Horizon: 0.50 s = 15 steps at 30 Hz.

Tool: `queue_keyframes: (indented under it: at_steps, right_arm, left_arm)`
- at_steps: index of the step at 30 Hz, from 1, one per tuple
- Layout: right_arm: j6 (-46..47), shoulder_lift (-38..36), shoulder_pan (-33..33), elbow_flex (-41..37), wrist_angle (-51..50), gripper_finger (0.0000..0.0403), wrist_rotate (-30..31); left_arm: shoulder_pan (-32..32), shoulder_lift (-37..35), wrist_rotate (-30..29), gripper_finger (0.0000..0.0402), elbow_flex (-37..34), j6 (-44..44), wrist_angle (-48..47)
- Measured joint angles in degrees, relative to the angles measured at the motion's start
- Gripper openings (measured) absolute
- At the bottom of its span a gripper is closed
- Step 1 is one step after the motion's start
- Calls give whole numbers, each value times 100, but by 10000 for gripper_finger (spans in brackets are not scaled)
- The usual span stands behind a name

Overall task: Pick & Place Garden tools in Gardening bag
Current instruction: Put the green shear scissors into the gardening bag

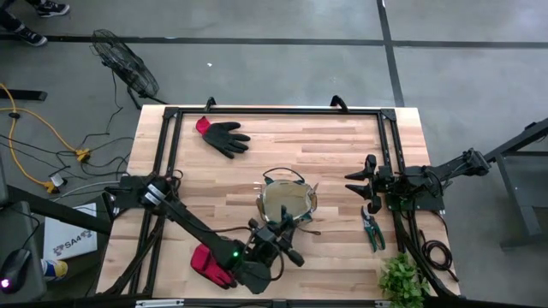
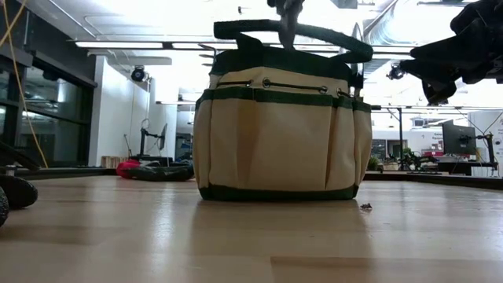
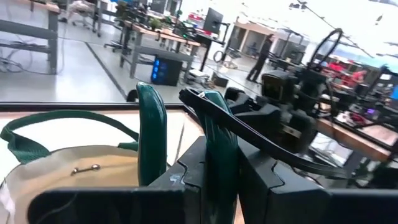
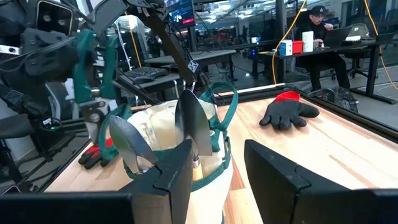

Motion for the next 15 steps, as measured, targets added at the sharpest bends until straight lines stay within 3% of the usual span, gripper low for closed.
queue_keyframes:
  at_steps: [15]
  right_arm:
    - [0, 0, 2, 2, 0, 137, 0]
  left_arm:
    - [450, 0, -6, 48, 0, 17, -374]
